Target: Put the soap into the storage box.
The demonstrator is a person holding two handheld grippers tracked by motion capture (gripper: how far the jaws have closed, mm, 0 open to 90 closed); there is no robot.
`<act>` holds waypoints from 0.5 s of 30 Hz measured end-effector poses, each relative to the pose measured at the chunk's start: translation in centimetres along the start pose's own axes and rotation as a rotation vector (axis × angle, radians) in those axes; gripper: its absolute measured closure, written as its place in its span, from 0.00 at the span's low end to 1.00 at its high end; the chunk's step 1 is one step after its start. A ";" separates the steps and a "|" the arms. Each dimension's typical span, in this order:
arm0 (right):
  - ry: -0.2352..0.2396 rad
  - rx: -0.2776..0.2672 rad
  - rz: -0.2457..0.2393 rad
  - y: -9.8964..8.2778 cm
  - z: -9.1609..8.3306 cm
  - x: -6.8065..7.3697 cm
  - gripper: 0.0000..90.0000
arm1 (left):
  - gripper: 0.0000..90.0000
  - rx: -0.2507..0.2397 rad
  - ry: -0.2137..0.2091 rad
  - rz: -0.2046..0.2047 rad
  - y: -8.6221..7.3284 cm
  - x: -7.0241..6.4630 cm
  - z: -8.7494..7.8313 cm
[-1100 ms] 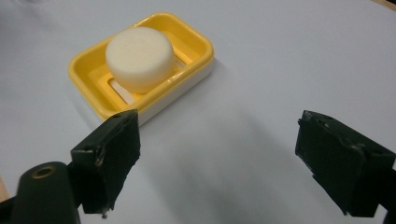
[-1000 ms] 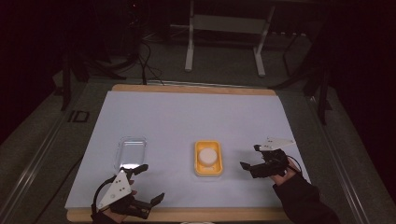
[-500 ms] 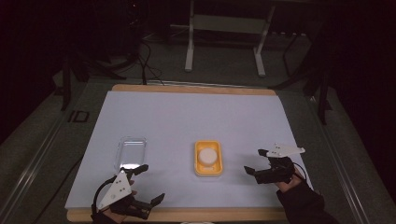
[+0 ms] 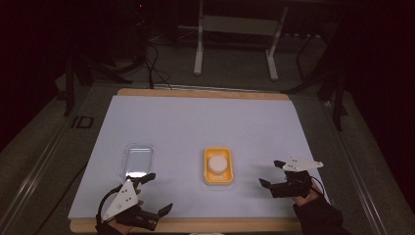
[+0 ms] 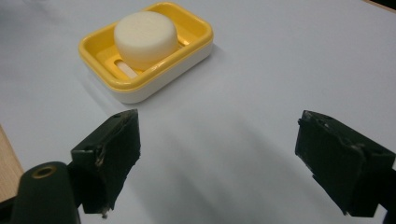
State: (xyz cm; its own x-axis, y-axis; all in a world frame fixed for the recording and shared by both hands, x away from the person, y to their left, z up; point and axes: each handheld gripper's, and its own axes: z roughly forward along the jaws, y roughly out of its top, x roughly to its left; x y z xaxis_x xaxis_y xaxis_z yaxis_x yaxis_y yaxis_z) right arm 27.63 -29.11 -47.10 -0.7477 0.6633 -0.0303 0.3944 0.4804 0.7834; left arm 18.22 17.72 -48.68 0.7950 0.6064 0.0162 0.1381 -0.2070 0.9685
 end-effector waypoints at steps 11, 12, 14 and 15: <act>-0.006 0.002 0.043 -1.5 -0.6 -0.4 0.15 | 0.01 0.004 -0.005 0.002 0.0 -0.1 0.0; -0.008 0.003 0.040 -1.6 -0.7 -0.4 0.15 | 0.01 0.004 -0.006 0.001 0.0 -0.1 0.0; -0.007 0.001 0.044 -1.6 -0.7 -0.4 0.15 | 0.01 0.003 -0.006 0.001 0.0 -0.1 0.0; -0.009 0.001 0.044 -1.7 -0.7 -0.4 0.15 | 0.01 0.003 -0.007 0.000 0.0 -0.1 0.0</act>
State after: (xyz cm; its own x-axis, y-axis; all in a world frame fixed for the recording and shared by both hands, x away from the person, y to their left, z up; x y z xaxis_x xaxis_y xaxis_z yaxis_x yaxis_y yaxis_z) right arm 26.85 -30.60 -47.95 -0.7249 0.6888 -0.0011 0.4276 0.4512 0.7833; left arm 18.17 17.64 -48.66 0.7993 0.6008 0.0140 0.1400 -0.2089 0.9679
